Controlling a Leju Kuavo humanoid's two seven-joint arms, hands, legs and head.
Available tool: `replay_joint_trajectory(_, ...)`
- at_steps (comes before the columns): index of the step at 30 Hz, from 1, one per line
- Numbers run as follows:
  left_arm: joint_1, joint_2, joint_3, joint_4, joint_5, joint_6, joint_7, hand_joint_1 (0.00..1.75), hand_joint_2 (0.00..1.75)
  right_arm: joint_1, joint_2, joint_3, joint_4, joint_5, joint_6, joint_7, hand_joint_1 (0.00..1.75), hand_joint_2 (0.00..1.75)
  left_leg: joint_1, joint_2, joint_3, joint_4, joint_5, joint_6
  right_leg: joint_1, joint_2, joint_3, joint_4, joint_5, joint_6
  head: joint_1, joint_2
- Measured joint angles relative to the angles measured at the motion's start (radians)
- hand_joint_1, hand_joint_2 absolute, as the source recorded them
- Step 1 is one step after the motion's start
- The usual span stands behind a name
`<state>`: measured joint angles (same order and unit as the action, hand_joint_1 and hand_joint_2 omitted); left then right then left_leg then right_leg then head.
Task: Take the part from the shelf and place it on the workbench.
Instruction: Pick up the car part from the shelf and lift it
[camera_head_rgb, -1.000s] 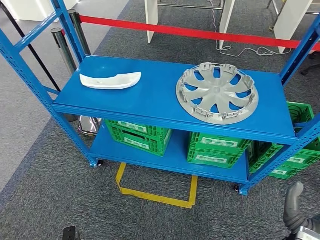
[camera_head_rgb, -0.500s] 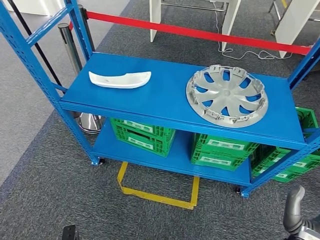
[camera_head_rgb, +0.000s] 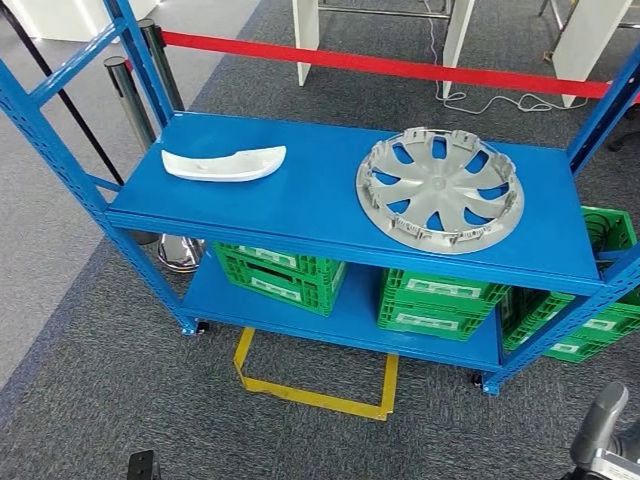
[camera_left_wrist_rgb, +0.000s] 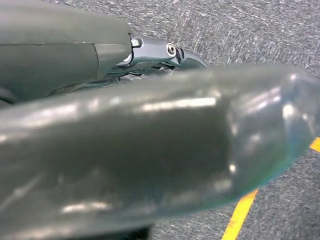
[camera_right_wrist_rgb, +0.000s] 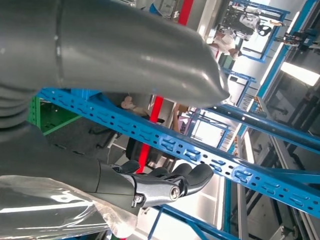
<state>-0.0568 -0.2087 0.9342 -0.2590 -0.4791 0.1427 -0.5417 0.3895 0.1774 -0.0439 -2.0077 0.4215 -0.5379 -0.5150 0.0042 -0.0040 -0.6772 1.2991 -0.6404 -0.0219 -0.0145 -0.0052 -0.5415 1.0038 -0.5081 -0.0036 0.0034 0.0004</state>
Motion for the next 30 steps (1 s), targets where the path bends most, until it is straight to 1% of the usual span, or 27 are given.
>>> replay_joint_trajectory(5,0.0,0.0,0.0,0.0,0.0,0.0,0.0,0.0,0.0,0.0,0.0,0.0,0.0,0.0,0.0,0.0,0.0,0.0,0.0,0.0,-0.005,0.009,-0.002,0.0,0.0,0.0,0.0,0.0,0.0,0.0,0.0,0.0)
replay_joint_trajectory(7,0.002,0.0,0.0,0.0,0.0,0.0,0.0,0.0,0.0,0.001,0.0,0.0,0.0,0.0,0.001,0.002,0.0,0.0,0.001,0.0,-0.014,0.021,0.008,-0.001,0.0,0.001,0.003,0.0,-0.002,0.0,-0.001,0.0)
replay_joint_trajectory(8,0.002,0.0,0.001,0.0,0.0,0.0,0.0,0.0,0.0,0.002,0.0,-0.001,0.001,-0.001,0.003,0.002,0.0,0.0,0.003,0.0,0.005,-0.03,0.05,-0.001,0.0,0.002,0.009,0.0,-0.006,0.001,-0.001,0.0)
replay_joint_trajectory(9,0.002,-0.001,0.001,0.0,0.0,0.0,0.0,0.0,0.0,0.003,0.0,-0.002,0.001,-0.002,0.007,0.002,0.0,0.0,0.003,0.0,0.036,-0.105,0.089,0.004,0.001,0.003,0.013,-0.001,-0.013,0.008,-0.001,0.0)
replay_joint_trajectory(10,0.001,-0.001,0.003,0.0,-0.001,0.001,0.0,0.0,0.0,0.003,0.0,-0.003,0.001,-0.002,0.01,0.002,0.0,0.0,0.003,0.0,0.074,-0.186,0.123,0.017,0.001,0.004,0.017,0.006,-0.022,0.02,0.001,0.0)
replay_joint_trajectory(11,0.001,-0.001,0.005,0.0,-0.001,0.001,0.001,0.0,0.0,0.003,0.0,-0.003,0.001,-0.003,0.014,0.0,0.0,0.0,0.003,0.0,0.112,-0.264,0.154,0.03,0.002,0.004,0.015,0.025,-0.039,0.033,0.004,0.0)
replay_joint_trajectory(12,0.0,-0.001,0.007,0.0,-0.001,0.001,0.001,0.0,0.0,0.002,0.0,-0.004,0.001,-0.003,0.015,-0.001,0.0,0.0,0.002,0.0,0.127,-0.288,0.15,0.044,0.002,0.005,-0.005,0.066,-0.062,0.044,0.007,0.0)
replay_joint_trajectory(13,0.0,-0.001,0.008,0.0,-0.002,0.0,0.0,0.0,0.0,0.002,0.0,-0.004,0.001,-0.002,0.015,-0.001,0.0,0.0,0.002,-0.001,0.133,-0.292,0.147,0.054,0.002,0.004,-0.034,0.126,-0.089,0.052,0.01,0.0)
replay_joint_trajectory(14,0.0,-0.001,0.009,0.0,-0.002,0.0,0.0,0.0,0.0,0.003,0.0,-0.004,0.001,-0.002,0.014,-0.002,0.0,0.0,0.0,0.0,0.135,-0.292,0.144,0.057,0.002,0.004,-0.075,0.195,-0.118,0.053,0.012,0.0)
replay_joint_trajectory(15,0.0,-0.001,0.009,0.0,-0.002,0.0,0.0,0.0,0.0,0.004,0.0,-0.005,0.001,-0.002,0.014,-0.002,0.0,0.0,-0.001,0.0,0.137,-0.292,0.14,0.059,0.002,0.004,-0.115,0.253,-0.136,0.055,0.013,0.0)
replay_joint_trajectory(16,0.001,-0.002,0.009,0.0,-0.002,0.0,0.0,0.0,0.0,0.006,0.0,-0.005,0.001,-0.002,0.014,-0.002,0.0,0.0,-0.003,0.0,0.141,-0.292,0.136,0.059,0.002,0.004,-0.141,0.282,-0.136,0.055,0.012,0.0)
replay_joint_trajectory(17,0.002,-0.002,0.009,0.0,-0.003,0.0,0.0,0.0,0.0,0.007,0.0,-0.006,0.001,-0.002,0.014,-0.002,0.0,0.0,-0.003,-0.001,0.148,-0.292,0.13,0.059,0.002,0.004,-0.149,0.274,-0.114,0.054,0.013,0.0)
replay_joint_trajectory(18,0.002,-0.002,0.009,0.0,-0.003,0.0,0.0,0.0,0.0,0.007,0.0,-0.006,0.001,-0.002,0.014,-0.002,0.0,0.0,-0.004,-0.001,0.158,-0.292,0.123,0.057,0.002,0.004,-0.137,0.228,-0.074,0.053,0.013,0.0)
replay_joint_trajectory(19,0.003,-0.002,0.01,0.0,-0.003,0.0,0.0,0.0,0.0,0.007,0.0,-0.006,0.001,-0.002,0.014,-0.002,0.0,0.0,-0.003,-0.001,0.168,-0.292,0.115,0.055,0.002,0.004,-0.113,0.159,-0.026,0.05,0.013,0.0)
replay_joint_trajectory(20,0.003,-0.002,0.01,0.0,-0.003,0.0,0.0,0.0,0.0,0.007,0.0,-0.006,0.002,-0.002,0.014,-0.002,0.0,0.0,-0.004,-0.001,0.177,-0.291,0.107,0.051,0.003,0.003,-0.09,0.098,0.001,0.047,0.013,0.0)
replay_joint_trajectory(21,0.002,-0.002,0.01,0.0,-0.003,0.0,0.0,0.0,0.0,0.007,0.0,-0.006,0.002,-0.001,0.014,-0.002,0.0,0.0,-0.005,-0.001,0.183,-0.291,0.1,0.046,0.005,0.002,-0.073,0.054,0.012,0.041,0.012,0.0)
replay_joint_trajectory(22,0.001,-0.002,0.01,0.0,-0.003,0.0,0.0,0.0,0.0,0.008,0.0,-0.006,0.002,-0.001,0.014,-0.002,0.0,0.0,-0.005,-0.001,0.186,-0.291,0.094,0.039,0.008,0.001,-0.062,0.032,0.013,0.033,0.012,0.0)
replay_joint_trajectory(23,0.001,-0.002,0.011,0.0,-0.004,0.0,0.0,0.0,0.0,0.009,0.0,-0.006,0.003,-0.001,0.014,-0.003,0.0,0.0,-0.006,-0.001,0.19,-0.289,0.091,0.033,0.011,0.0,-0.059,0.029,0.003,0.025,0.011,0.0)
replay_joint_trajectory(25,0.0,-0.002,0.011,0.0,-0.004,0.0,0.0,0.0,0.0,0.012,0.0,-0.007,0.002,-0.001,0.014,-0.003,0.0,0.0,-0.005,0.0,0.197,-0.276,0.087,0.023,0.009,0.001,-0.039,0.023,0.008,0.01,0.012,0.0)
replay_joint_trajectory(26,0.0,-0.002,0.011,0.0,-0.005,0.0,0.0,0.0,0.0,0.012,0.0,-0.008,0.002,-0.001,0.014,-0.004,0.0,0.0,-0.005,0.0,0.195,-0.254,0.086,0.019,0.007,0.001,-0.028,0.019,0.005,0.005,0.01,0.0)
replay_joint_trajectory(27,-0.002,-0.002,0.011,0.0,-0.005,0.0,0.0,0.0,0.0,0.012,0.0,-0.008,0.002,0.0,0.014,-0.004,0.0,0.0,-0.004,0.001,0.177,-0.217,0.079,0.014,0.005,0.001,-0.014,0.017,0.001,0.0,0.008,0.0)
replay_joint_trajectory(28,-0.003,-0.002,0.011,0.0,-0.006,0.0,0.0,0.0,0.0,0.012,0.0,-0.008,0.002,0.0,0.014,-0.004,0.0,0.0,-0.002,0.001,0.146,-0.162,0.066,0.009,0.003,0.0,-0.004,0.015,-0.004,-0.003,0.006,0.0)
replay_joint_trajectory(30,-0.002,-0.002,0.011,0.0,-0.006,0.0,0.0,0.0,0.0,0.012,0.0,-0.009,0.002,0.0,0.014,-0.004,0.0,0.0,0.0,0.001,0.063,-0.043,0.02,0.002,0.003,0.002,0.012,0.014,-0.02,-0.007,0.004,0.0)
